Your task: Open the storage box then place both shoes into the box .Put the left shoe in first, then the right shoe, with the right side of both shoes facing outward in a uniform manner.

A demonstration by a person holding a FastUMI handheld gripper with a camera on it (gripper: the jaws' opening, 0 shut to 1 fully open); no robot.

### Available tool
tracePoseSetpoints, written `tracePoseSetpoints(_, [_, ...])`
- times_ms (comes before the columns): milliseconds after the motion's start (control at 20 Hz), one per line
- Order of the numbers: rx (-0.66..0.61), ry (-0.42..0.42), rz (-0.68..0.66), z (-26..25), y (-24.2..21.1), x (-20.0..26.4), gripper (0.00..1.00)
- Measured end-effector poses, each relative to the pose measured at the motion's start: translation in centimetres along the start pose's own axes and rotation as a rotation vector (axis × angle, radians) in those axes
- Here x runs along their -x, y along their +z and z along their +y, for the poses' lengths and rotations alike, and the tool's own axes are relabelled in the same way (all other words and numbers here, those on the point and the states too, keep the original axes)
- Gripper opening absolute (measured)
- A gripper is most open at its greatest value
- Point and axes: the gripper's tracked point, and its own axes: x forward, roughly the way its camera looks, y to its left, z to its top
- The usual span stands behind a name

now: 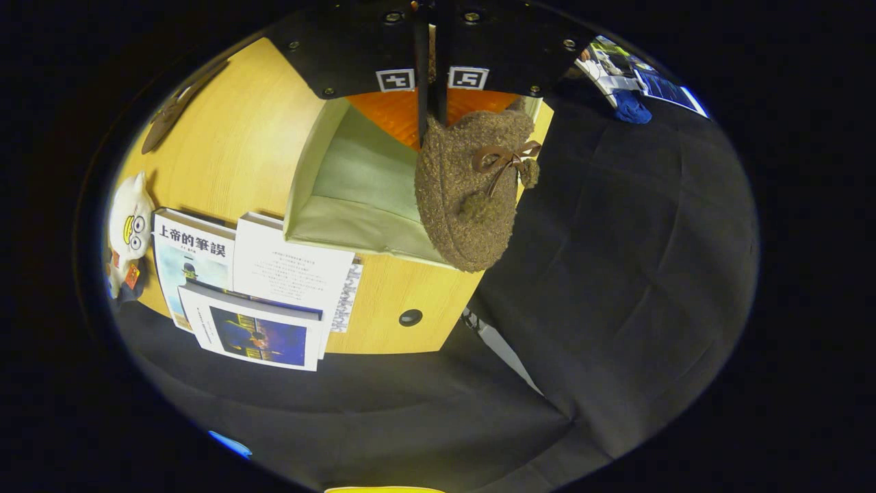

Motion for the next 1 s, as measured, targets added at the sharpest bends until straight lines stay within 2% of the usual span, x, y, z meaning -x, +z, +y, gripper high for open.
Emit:
tracePoseSetpoints(100, [0.009, 0.001, 0.000, 0.2, -0.1, -0.2, 0.04])
tracePoseSetpoints(200, [-0.003, 0.002, 0.006, 0.2, -0.4, -0.7, 0.23])
tracePoseSetpoints(350, [-0.005, -0.015, -0.024, -0.7, 0.2, 0.4, 0.81])
tracePoseSetpoints(450, [-0.005, -0.005, -0.048, -0.8, 0.8, 1.8, 0.85])
tracePoseSetpoints(700, [-0.002, 0.023, -0.129, -2.1, 1.8, 6.8, 0.85])
tracePoseSetpoints(850, [-0.006, 0.019, -0.175, -3.5, 2.1, 9.6, 0.90])
tracePoseSetpoints(1000, [-0.013, 0.015, -0.212, -5.3, 2.1, 12.0, 0.90])
